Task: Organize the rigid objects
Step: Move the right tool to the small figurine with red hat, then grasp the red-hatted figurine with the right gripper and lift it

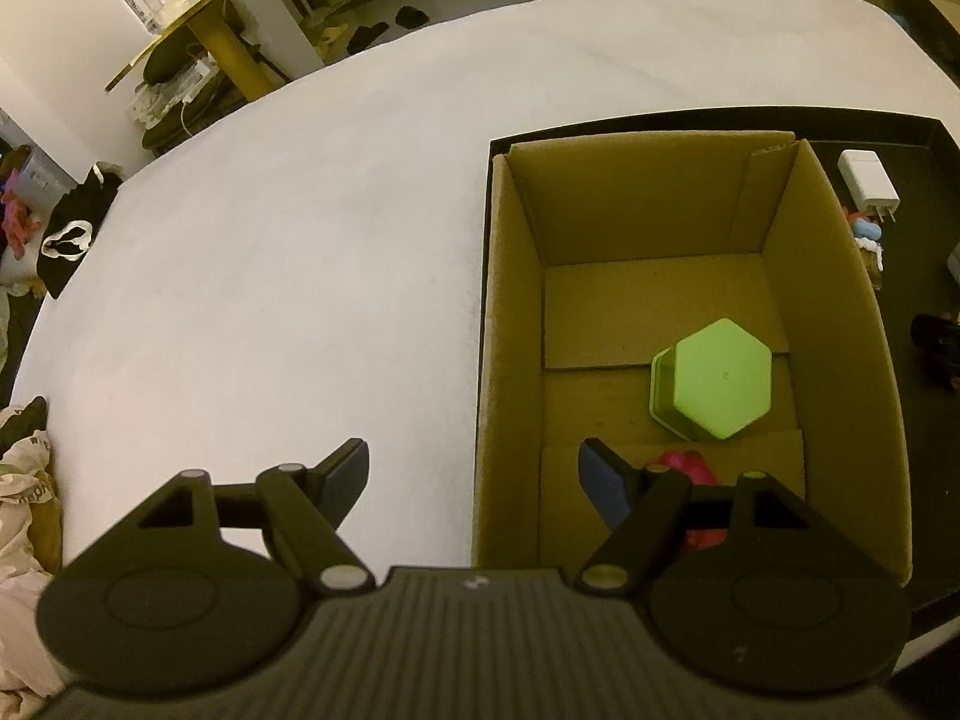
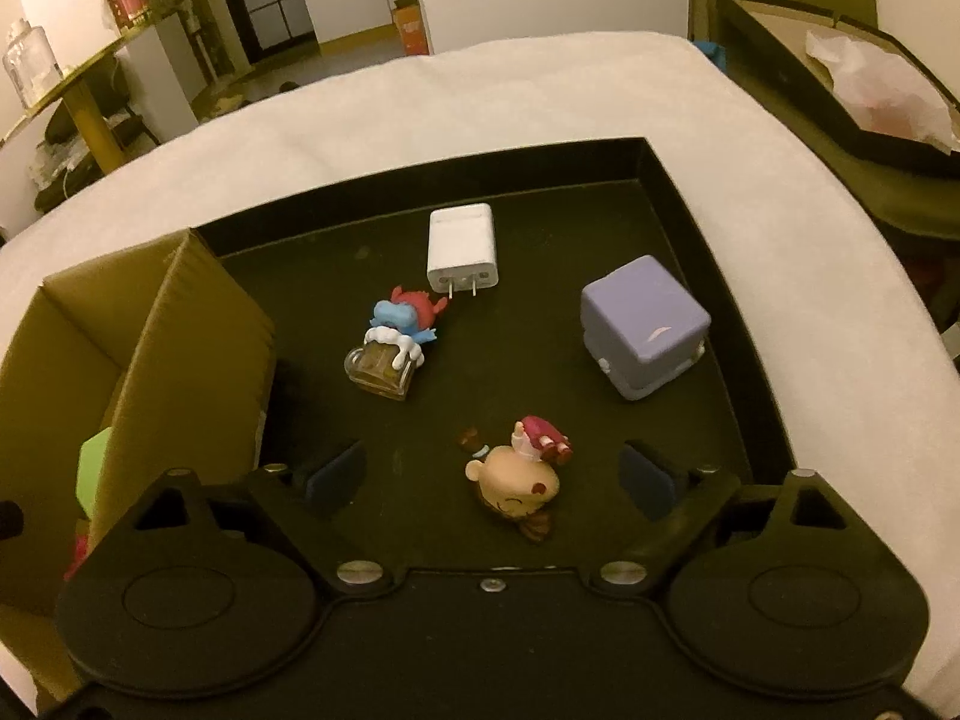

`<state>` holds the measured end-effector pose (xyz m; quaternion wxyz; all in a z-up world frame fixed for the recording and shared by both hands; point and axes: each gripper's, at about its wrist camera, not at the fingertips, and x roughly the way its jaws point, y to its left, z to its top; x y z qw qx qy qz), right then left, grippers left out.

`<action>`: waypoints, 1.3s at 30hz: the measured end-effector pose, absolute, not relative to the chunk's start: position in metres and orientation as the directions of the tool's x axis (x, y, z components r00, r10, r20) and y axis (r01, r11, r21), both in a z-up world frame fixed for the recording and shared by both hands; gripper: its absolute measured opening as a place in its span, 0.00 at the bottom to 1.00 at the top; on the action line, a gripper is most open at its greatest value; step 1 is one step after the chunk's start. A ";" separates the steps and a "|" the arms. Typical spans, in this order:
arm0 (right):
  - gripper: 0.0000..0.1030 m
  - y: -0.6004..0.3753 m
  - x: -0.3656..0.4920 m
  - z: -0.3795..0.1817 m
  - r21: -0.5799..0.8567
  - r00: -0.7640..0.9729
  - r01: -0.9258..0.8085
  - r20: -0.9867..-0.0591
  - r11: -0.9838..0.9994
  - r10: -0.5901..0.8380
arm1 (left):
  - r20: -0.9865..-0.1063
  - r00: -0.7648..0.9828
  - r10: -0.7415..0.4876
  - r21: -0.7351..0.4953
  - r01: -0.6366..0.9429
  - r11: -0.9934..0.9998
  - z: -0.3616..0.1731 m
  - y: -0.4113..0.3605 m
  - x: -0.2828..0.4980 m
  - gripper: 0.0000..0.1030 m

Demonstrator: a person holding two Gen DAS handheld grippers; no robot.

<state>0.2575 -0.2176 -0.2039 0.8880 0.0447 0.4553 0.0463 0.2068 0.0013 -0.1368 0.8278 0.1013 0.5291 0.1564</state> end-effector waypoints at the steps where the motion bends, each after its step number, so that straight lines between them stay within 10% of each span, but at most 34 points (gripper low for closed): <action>1: 0.83 -0.216 0.259 -0.205 0.113 0.579 -0.039 -0.807 0.993 0.115 | -0.845 0.390 0.366 0.333 -0.152 0.931 -0.137 0.002 0.207 0.74; 6: 0.41 -0.217 0.266 -0.214 0.117 0.539 -0.037 -0.834 0.992 0.119 | -0.849 0.384 0.362 0.330 -0.148 0.932 -0.138 0.003 0.210 0.74; 39: 0.40 -0.196 0.250 -0.143 0.058 0.653 -0.103 -0.749 0.993 0.111 | -0.863 0.421 0.280 0.219 -0.188 0.958 -0.133 0.024 0.201 0.74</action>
